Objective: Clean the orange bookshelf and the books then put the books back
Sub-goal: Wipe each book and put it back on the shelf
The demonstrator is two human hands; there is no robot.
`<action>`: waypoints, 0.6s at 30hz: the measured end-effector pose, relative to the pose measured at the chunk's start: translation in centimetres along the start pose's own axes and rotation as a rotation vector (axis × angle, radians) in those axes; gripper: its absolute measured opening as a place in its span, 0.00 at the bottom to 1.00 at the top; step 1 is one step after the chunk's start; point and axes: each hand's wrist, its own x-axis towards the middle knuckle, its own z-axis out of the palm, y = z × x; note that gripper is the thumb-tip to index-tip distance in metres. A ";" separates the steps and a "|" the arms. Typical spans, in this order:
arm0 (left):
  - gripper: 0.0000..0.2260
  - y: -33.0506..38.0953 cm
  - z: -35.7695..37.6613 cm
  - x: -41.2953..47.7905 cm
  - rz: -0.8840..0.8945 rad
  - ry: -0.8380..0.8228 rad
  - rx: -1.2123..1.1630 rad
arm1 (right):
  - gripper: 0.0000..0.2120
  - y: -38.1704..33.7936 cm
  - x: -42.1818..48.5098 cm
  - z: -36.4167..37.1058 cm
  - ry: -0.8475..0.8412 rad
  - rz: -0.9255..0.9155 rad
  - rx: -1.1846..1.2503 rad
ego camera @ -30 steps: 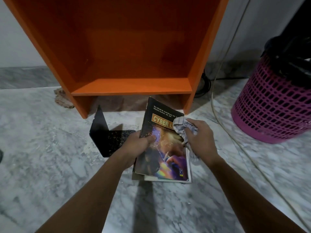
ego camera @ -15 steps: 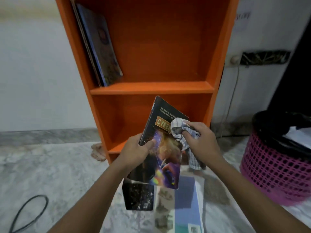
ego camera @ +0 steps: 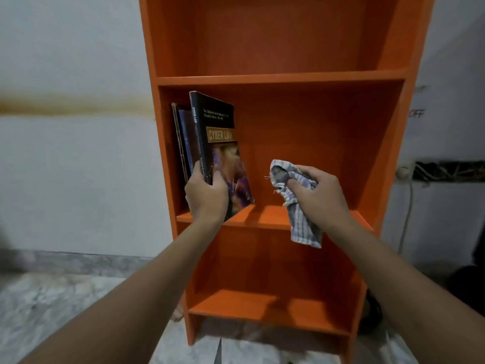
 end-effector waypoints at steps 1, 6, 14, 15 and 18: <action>0.12 -0.9 1.0 1.0 0.009 0.046 0.025 | 0.14 0.0 1.0 0.3 -0.009 0.001 0.003; 0.12 -5.3 4.2 4.9 0.040 0.193 0.197 | 0.16 0.0 5.1 1.5 -0.081 -0.026 -0.085; 0.25 -9.7 7.0 8.6 0.136 0.254 0.689 | 0.13 0.5 9.3 3.5 -0.161 -0.091 -0.108; 0.31 -10.3 7.3 8.7 0.125 0.250 0.785 | 0.12 0.8 9.6 3.9 -0.172 -0.089 -0.111; 0.55 -11.9 6.9 9.4 0.156 0.215 1.051 | 0.12 1.5 10.1 4.7 -0.183 -0.071 -0.105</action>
